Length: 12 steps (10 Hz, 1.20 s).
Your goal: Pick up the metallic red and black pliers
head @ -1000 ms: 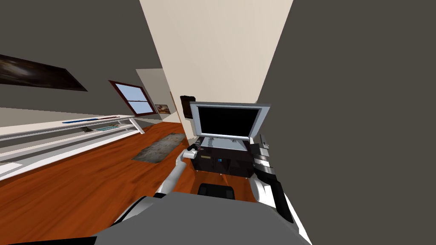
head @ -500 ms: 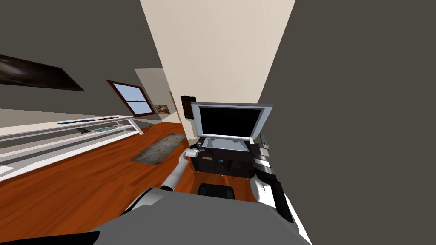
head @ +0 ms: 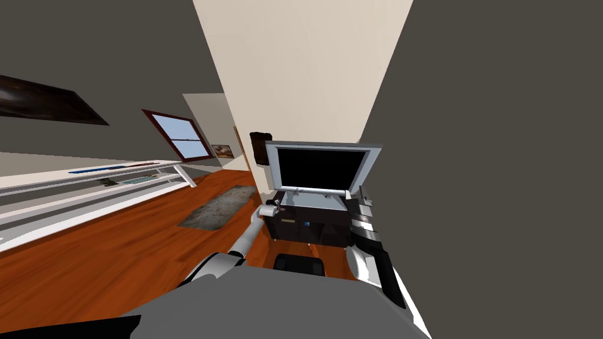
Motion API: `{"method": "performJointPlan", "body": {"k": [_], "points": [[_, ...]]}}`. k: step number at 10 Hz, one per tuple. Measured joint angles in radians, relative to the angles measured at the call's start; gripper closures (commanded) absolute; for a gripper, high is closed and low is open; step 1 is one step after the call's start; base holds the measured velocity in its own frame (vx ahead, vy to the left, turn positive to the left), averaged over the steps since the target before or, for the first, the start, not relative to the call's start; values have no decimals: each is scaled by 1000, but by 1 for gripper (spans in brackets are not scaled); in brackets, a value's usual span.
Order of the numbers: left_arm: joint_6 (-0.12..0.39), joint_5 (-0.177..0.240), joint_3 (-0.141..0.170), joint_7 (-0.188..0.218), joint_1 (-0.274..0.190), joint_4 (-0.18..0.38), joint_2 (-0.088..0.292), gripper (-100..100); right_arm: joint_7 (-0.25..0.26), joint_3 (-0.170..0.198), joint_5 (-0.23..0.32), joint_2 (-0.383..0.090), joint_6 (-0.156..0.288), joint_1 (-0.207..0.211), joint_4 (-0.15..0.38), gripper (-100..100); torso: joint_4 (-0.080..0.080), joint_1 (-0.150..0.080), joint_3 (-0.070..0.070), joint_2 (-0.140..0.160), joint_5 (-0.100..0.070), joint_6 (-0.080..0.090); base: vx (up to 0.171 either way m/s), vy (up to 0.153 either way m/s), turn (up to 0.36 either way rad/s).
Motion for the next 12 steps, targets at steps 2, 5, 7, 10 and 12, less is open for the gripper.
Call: {"method": "performJointPlan", "body": {"k": [2,5,7,10,12], "points": [[46,5,-1,18,-40,72,-15,-100,0,0,0,0,0,0,0,0,0,2,-1,-2,0,0,59,104,-38],[115,20,-3,36,-82,146,-25,-100,0,0,0,0,0,0,0,0,0,2,-1,-1,0,0,46,98,-42],[170,36,-4,50,-120,216,-32,-100,0,0,0,0,0,0,0,0,-1,3,-2,-3,1,0,96,123,-37],[224,54,-6,64,-141,279,-40,-100,0,0,0,0,0,0,0,0,-1,1,-2,-3,0,0,77,89,-32],[260,59,-8,78,-156,307,-46,-100,0,0,0,0,0,0,0,0,-1,-1,-2,-4,0,0,68,46,-25]]}}
